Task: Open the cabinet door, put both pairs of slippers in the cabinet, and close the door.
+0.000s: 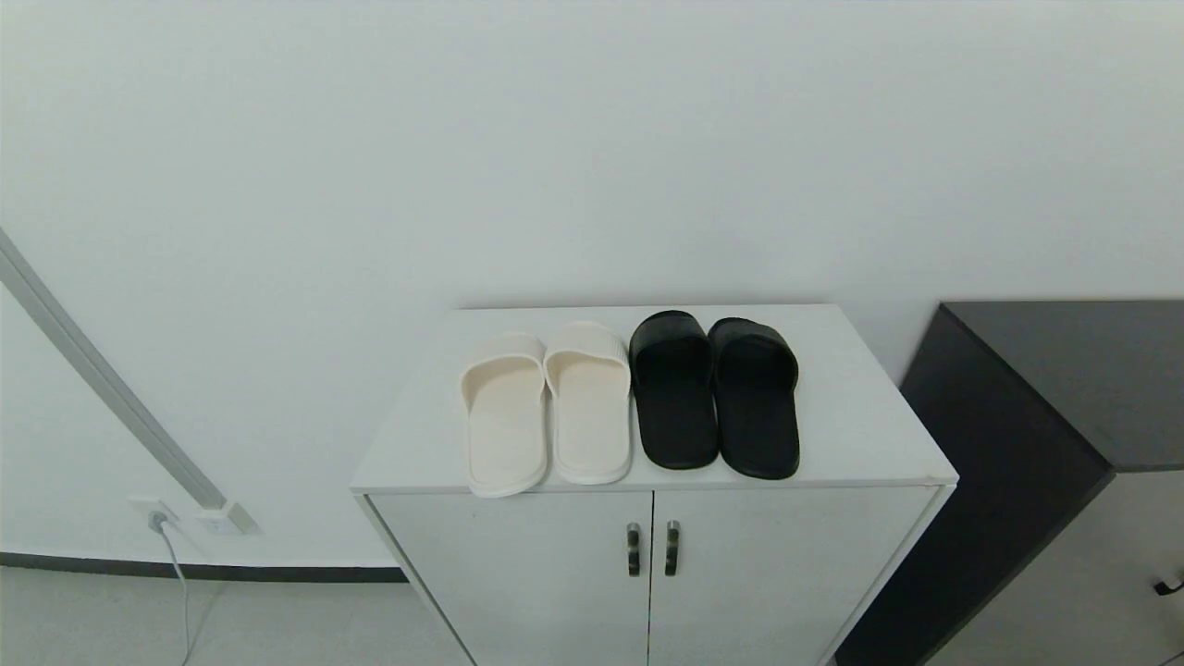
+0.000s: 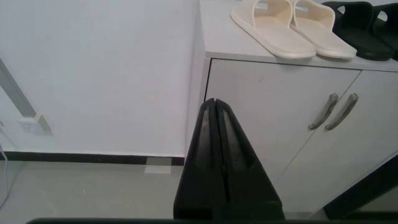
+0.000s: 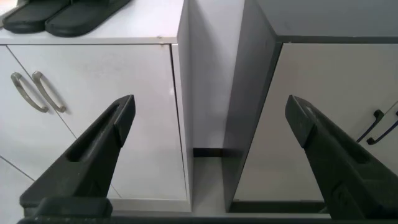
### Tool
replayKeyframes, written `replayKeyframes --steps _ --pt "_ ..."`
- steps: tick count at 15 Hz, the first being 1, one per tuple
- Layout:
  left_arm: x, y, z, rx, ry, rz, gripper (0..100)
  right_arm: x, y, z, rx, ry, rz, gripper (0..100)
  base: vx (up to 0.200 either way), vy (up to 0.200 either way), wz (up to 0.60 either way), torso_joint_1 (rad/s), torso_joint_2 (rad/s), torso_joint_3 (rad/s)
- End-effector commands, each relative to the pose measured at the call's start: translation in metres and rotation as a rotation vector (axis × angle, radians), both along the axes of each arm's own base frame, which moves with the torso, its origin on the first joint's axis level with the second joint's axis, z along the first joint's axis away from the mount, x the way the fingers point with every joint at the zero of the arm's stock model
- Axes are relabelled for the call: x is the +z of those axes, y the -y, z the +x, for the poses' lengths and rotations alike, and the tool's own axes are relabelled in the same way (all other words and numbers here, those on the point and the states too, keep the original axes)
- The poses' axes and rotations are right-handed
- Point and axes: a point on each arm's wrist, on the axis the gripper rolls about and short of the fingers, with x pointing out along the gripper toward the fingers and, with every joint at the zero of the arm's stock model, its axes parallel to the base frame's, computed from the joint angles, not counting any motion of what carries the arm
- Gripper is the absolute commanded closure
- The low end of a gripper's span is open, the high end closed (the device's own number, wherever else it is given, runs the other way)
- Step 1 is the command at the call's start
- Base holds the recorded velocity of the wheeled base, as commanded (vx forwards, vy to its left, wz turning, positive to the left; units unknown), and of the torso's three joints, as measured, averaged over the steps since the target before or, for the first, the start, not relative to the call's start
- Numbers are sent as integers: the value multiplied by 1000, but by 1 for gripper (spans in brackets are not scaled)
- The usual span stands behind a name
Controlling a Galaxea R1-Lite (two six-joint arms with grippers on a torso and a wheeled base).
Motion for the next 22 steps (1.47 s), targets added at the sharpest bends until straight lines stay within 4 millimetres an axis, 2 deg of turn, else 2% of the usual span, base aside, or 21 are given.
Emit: replayKeyframes --steps 1,7,8,9,10,11,12,13,15,18,21,22 --pt "0 0 0 0 0 0 100 0 0 0 1 -1 -1 0 0 0 0 0 0 0" --pt "0 0 0 0 -2 0 100 1 0 0 0 12 13 0 0 0 0 0 0 0" --pt "0 0 0 0 0 0 100 34 0 -8 21 125 56 0 0 0 0 0 0 0" --pt "0 0 0 0 0 0 100 90 1 -13 71 121 155 0 0 0 0 0 0 0" --pt "0 0 0 0 -2 0 100 95 1 -11 78 74 150 0 0 0 0 0 0 0" --pt "0 0 0 0 -2 0 100 88 0 3 113 -65 109 0 0 0 0 0 0 0" --pt "0 0 0 0 0 0 100 84 -1 14 130 -119 101 0 0 0 0 0 0 0" --pt "0 0 0 0 0 0 100 83 -1 18 133 -128 101 0 0 0 0 0 0 0" --pt "0 0 0 0 0 0 100 82 -4 46 160 -185 100 0 0 0 0 0 0 0" --pt "0 0 0 0 -2 0 100 89 -11 83 213 -232 93 0 0 0 0 0 0 0" --pt "0 0 0 0 -2 0 100 113 -18 112 237 -232 91 0 0 0 0 0 0 0" --pt "0 0 0 0 -2 0 100 114 -19 115 247 -240 87 0 0 0 0 0 0 0"
